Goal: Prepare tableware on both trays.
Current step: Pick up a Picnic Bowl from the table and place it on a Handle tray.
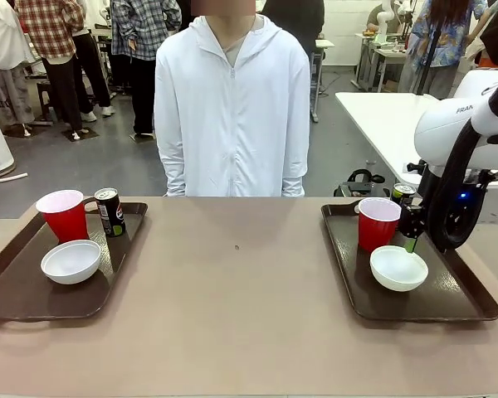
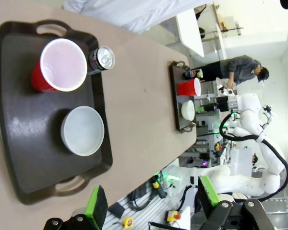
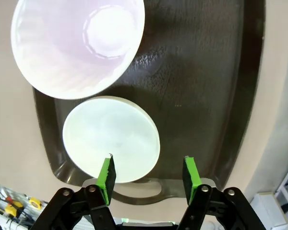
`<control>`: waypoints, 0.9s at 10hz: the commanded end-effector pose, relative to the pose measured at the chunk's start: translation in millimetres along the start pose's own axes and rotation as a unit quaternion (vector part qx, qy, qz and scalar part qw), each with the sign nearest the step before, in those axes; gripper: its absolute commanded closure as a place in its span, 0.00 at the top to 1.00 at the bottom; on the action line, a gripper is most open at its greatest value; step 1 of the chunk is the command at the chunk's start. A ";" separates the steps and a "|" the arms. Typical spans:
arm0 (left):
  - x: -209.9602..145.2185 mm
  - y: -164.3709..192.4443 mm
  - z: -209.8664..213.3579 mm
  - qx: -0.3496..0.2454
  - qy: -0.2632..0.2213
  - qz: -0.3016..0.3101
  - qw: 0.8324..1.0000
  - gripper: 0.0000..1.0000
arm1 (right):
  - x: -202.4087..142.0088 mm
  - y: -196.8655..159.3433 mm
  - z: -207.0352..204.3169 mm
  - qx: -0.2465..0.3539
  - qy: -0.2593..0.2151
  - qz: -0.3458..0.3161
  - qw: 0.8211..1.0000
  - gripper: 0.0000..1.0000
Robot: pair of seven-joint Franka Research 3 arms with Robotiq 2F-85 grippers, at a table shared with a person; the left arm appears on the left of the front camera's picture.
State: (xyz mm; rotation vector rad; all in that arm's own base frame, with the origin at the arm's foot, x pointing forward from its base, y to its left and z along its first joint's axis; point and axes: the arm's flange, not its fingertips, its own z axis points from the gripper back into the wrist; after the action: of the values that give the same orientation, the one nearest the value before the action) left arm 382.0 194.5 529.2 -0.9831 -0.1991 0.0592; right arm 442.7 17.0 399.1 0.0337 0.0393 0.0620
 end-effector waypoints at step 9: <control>-0.9 -2.5 1.4 -0.007 -0.002 -0.002 1.000 1.00 | -46.2 10.2 78.8 0.012 -0.010 -0.066 0.998 1.00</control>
State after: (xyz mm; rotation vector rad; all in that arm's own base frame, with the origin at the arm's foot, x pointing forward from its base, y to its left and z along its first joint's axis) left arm 382.0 194.5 529.3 -0.9830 -0.1991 0.0592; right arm 400.8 23.2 488.4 0.0612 0.0280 -0.0699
